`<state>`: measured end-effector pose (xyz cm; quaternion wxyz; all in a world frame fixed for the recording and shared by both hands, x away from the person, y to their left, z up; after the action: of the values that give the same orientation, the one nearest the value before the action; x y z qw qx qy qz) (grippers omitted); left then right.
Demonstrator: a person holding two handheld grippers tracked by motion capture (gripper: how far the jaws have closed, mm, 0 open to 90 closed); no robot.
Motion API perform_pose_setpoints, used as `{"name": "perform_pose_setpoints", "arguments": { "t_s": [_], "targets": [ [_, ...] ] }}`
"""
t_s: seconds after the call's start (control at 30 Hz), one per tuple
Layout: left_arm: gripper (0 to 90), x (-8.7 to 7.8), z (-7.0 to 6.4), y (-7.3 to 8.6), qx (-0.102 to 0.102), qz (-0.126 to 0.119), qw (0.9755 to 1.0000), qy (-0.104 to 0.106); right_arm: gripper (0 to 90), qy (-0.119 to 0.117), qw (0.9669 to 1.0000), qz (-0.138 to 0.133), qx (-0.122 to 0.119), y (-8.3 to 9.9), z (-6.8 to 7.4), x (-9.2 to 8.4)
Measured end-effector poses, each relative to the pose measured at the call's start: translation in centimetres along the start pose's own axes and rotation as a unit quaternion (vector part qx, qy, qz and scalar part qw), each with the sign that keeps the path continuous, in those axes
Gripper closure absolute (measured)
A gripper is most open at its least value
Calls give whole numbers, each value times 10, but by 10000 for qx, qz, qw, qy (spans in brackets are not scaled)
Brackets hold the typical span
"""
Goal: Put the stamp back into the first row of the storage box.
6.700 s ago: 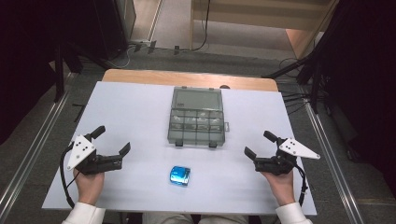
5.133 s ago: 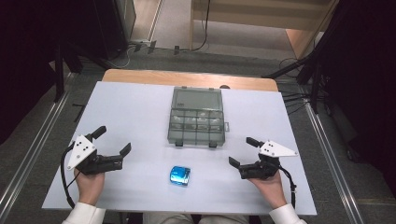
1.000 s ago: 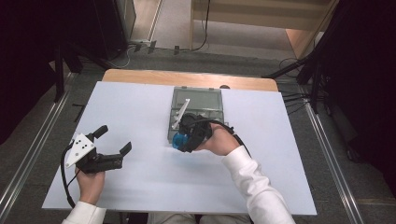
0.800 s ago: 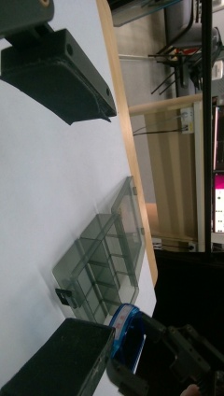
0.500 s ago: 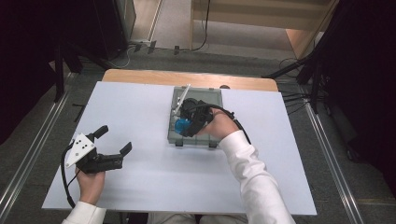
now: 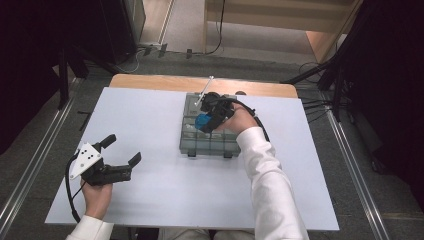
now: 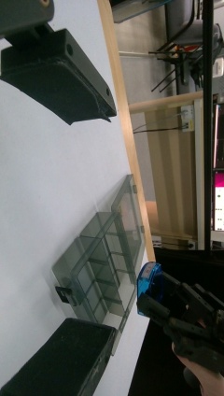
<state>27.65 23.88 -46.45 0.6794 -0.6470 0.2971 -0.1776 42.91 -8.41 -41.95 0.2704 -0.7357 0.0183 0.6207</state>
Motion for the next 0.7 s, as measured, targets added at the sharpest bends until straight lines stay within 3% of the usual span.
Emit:
{"name": "perform_pose_setpoints", "arguments": {
  "t_s": [0.1,0.2,0.47,0.7],
  "targets": [
    [0,0,0,0,-3,12,10000,9,422,77,9996,-49,250,4,-15,4],
    [0,0,0,1,19,34,10000,21,422,114,9995,31,283,8,-25,10],
    [0,0,0,1,23,68,10000,28,422,98,9997,-99,-207,16,-35,21],
    [0,1,-1,1,16,69,10000,50,422,57,9998,86,-191,22,-42,34]
  ]
}}
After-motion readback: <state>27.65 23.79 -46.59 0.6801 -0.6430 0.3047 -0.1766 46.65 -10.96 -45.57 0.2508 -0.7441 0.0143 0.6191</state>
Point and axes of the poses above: each handheld gripper's, and its own axes: x roughly forward along the jaws, y roughly out of its underside, z roughly to its left, the point moved 2 cm from there along x, roughly forward along the jaws, and after that the axes turned 2 degrees about y, right-handed, at the moved point
